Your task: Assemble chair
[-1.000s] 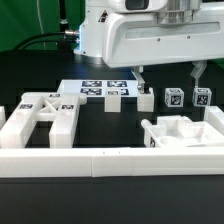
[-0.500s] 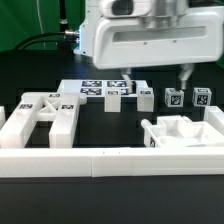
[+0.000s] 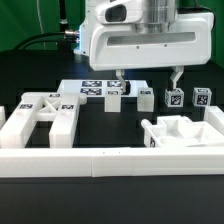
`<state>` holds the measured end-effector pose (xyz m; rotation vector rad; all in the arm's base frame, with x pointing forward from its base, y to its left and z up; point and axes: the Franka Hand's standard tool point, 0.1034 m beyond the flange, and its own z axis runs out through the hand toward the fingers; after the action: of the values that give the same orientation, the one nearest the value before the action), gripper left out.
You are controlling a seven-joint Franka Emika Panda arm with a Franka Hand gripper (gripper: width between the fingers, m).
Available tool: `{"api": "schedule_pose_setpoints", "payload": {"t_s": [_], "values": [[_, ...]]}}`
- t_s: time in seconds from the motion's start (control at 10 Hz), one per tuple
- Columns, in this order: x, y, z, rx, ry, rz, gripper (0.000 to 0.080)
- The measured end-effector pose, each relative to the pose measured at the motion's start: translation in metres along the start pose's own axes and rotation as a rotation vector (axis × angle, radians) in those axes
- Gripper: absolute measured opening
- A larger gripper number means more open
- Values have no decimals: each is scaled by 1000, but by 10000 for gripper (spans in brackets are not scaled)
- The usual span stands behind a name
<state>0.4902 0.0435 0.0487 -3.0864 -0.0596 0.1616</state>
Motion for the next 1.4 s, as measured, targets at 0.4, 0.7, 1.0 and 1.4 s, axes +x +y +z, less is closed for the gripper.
{"api": "schedule_pose_setpoints", "payload": {"t_s": [0.4,0.7,1.0,1.4], "values": [[-9,1,17,15,-315,50,649],[-18,-2,24,26,-516,47,649],[-29,0,31,34,-753,54,649],[-37,-3,40,43,-1012,45,649]]}}
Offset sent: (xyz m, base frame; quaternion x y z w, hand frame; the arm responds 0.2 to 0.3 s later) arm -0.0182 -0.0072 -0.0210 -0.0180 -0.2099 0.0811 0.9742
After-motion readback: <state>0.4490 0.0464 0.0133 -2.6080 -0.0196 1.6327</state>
